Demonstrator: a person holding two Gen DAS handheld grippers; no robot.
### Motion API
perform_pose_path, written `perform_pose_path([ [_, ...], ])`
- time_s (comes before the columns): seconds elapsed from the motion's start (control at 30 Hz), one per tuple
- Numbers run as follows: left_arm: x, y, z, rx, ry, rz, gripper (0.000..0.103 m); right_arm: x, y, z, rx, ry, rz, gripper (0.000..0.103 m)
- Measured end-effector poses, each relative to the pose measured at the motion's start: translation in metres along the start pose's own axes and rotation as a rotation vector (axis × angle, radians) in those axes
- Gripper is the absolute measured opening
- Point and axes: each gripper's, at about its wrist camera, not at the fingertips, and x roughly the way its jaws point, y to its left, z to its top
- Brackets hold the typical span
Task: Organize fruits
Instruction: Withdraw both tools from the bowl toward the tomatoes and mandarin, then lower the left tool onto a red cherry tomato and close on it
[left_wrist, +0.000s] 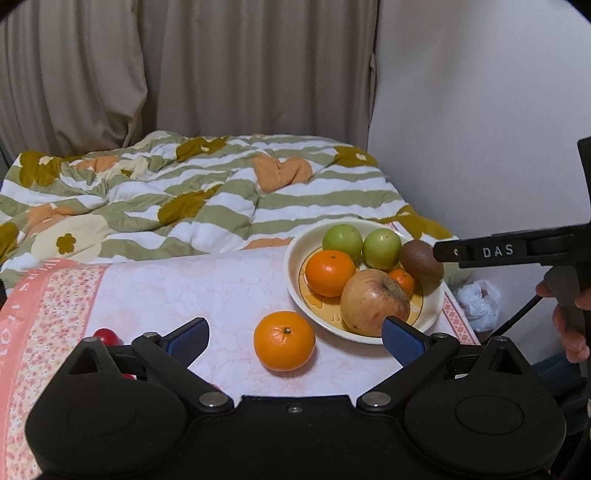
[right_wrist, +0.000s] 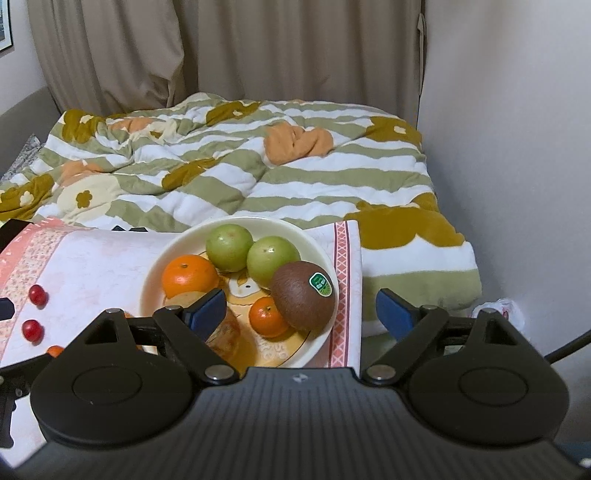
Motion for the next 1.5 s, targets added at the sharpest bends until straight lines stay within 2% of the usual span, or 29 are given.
perform_pose_path([
  [0.43, -0.075, 0.027, -0.012, -0.051, -0.087, 0.085, 0.102, -0.071, 0.026, -0.011, -0.038, -0.045, 0.031, 0.103],
  [0.63, -0.101, 0.057, -0.020, -0.051, -0.121, 0.134, 0.102, -0.096, 0.047, -0.016, -0.048, -0.061, 0.036, 0.103],
  [0.8, -0.112, 0.089, -0.027, -0.038, -0.121, 0.142, 0.102, -0.112, 0.073, -0.023, -0.037, -0.062, 0.017, 0.103],
  [1.1, -0.115, 0.155, -0.030, 0.022, -0.093, 0.091, 0.103, -0.120, 0.137, -0.043, 0.031, -0.029, -0.073, 0.103],
  [1.5, -0.070, 0.220, -0.038, 0.127, -0.007, -0.049, 0.103, -0.089, 0.212, -0.073, 0.140, 0.022, -0.139, 0.103],
])
